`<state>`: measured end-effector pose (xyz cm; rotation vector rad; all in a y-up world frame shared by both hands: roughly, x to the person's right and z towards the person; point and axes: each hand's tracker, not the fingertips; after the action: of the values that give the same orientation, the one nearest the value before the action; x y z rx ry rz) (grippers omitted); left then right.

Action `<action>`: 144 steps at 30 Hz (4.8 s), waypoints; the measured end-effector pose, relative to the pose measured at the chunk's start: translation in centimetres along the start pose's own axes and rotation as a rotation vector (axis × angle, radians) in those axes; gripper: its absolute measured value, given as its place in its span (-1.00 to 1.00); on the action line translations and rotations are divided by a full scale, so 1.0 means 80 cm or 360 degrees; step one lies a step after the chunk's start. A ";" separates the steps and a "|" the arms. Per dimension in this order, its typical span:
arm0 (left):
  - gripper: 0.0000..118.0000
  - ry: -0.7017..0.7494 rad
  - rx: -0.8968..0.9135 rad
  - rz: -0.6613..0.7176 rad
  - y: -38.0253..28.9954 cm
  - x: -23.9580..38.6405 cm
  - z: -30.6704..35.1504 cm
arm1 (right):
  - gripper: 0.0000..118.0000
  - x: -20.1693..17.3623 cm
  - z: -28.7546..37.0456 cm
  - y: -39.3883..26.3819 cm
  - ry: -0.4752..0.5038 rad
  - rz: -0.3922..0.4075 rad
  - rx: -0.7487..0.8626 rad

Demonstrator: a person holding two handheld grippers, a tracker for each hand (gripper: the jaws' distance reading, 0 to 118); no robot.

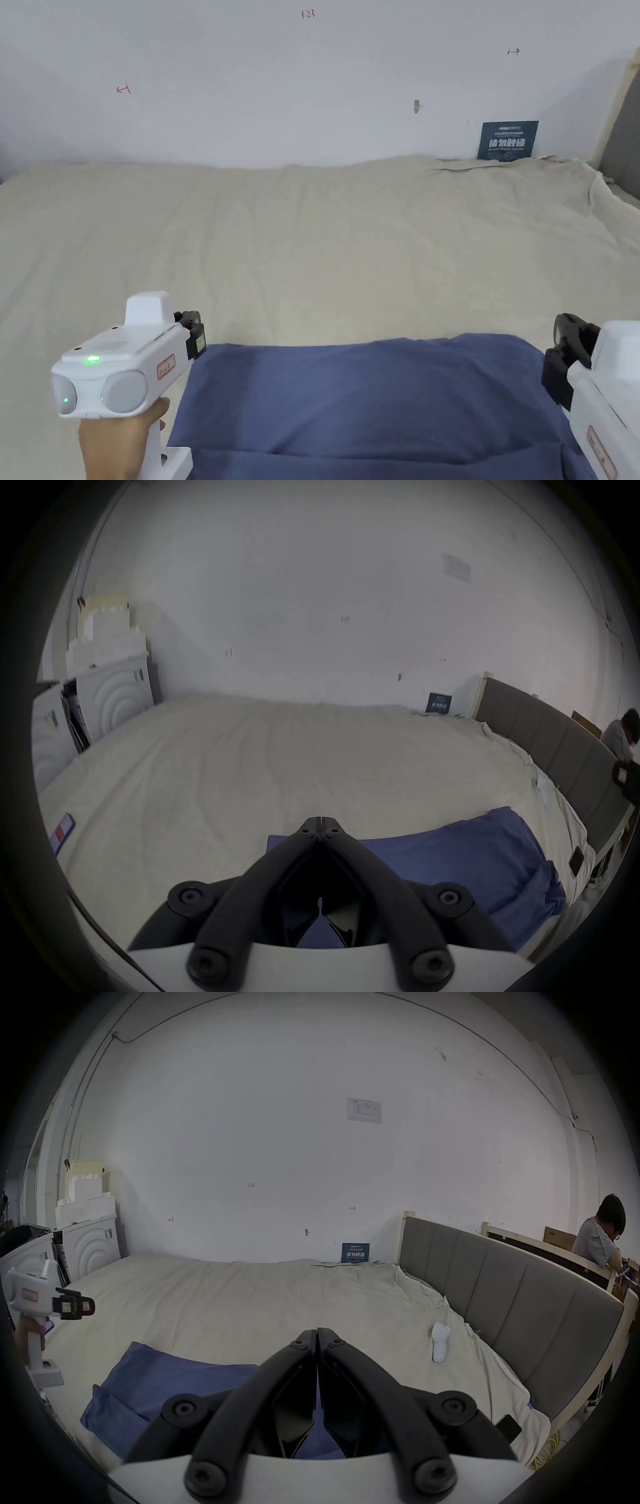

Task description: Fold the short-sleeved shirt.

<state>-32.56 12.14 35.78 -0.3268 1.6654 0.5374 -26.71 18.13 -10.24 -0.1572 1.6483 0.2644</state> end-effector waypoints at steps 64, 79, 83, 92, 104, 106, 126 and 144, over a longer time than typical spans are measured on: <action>-1.00 -0.0074 -0.0561 -0.0114 0.018 -0.030 -0.121 | -0.15 0.077 -0.369 -0.115 0.0146 -0.0101 -0.1189; -1.00 -0.0013 -0.0519 -0.0068 0.011 -0.041 -0.083 | -0.92 0.103 -0.240 -0.037 0.0314 -0.0152 -0.0819; -1.00 0.0003 -0.0489 -0.0050 0.010 -0.045 -0.047 | -0.92 0.112 -0.167 -0.019 0.0386 -0.0206 -0.0738; -1.00 0.0006 -0.0463 -0.0006 -0.030 -0.064 0.039 | -0.92 0.124 -0.032 -0.035 0.0446 -0.0255 -0.0678; -1.00 0.0039 -0.0670 0.0002 -0.157 -0.073 0.073 | -0.92 0.124 0.026 -0.155 0.0311 -0.0292 -0.0918; -1.00 0.0050 -0.0693 -0.0008 -0.168 -0.063 0.082 | -0.92 0.124 0.025 -0.173 0.0279 -0.0305 -0.0965; 0.77 0.0123 -0.0683 -0.0045 -0.180 -0.054 0.088 | 0.40 0.104 0.024 -0.170 0.0162 -0.0210 -0.0906; 0.56 0.0089 0.0346 -0.0052 -0.076 0.034 0.183 | 0.51 0.021 0.087 -0.021 -0.0004 -0.0015 0.0013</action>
<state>-17.52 14.80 30.72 -0.2106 1.7517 0.3213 -19.76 18.46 -12.55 -0.1581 1.6457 0.2507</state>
